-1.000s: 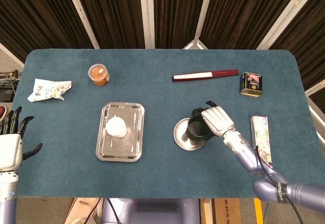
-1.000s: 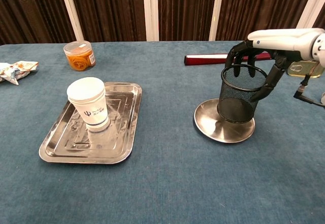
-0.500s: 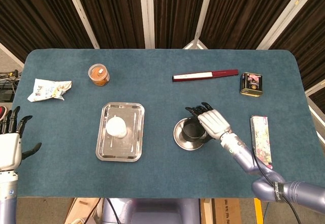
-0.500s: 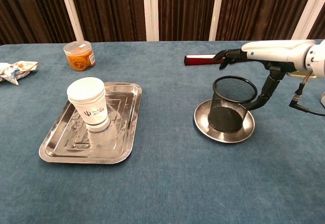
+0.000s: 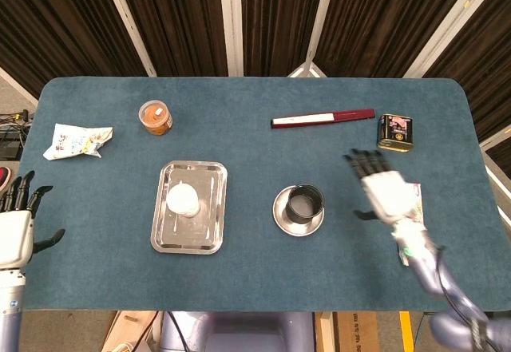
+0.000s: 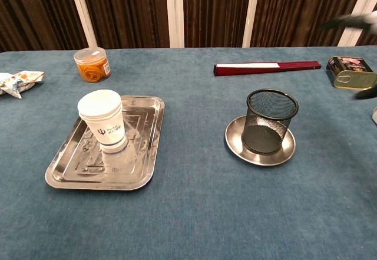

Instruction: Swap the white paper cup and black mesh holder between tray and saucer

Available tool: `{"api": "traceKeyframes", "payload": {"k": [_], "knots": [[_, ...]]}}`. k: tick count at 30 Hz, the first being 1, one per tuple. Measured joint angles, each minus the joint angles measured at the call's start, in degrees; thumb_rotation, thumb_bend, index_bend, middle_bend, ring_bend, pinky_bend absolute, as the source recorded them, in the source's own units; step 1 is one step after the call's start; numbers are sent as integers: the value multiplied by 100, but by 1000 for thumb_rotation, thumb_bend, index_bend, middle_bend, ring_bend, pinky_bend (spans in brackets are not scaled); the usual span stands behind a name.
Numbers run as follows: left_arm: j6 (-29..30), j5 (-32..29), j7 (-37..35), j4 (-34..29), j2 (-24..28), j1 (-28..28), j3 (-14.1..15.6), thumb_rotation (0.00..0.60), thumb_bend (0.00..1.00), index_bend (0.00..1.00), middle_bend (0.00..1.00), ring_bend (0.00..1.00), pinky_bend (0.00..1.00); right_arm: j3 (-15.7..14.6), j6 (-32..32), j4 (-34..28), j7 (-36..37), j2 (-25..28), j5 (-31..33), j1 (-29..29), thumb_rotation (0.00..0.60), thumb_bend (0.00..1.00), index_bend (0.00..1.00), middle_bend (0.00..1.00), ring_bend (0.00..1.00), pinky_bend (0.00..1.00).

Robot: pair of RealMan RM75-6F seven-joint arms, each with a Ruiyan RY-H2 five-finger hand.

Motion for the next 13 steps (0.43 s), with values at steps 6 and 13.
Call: {"api": "traceKeyframes", "payload": {"k": [6, 13], "knots": [[-67, 74, -33, -190, 151, 62, 149, 600, 152, 227, 0, 0, 128, -479, 1634, 481, 205, -39, -495, -1511, 600, 0, 0, 0, 0, 0], [-18, 408, -54, -138, 121, 64, 256, 600, 152, 224, 0, 0, 128, -570, 1945, 1150, 307, -329, -771, -1926, 600, 0, 0, 0, 0, 0]]}}
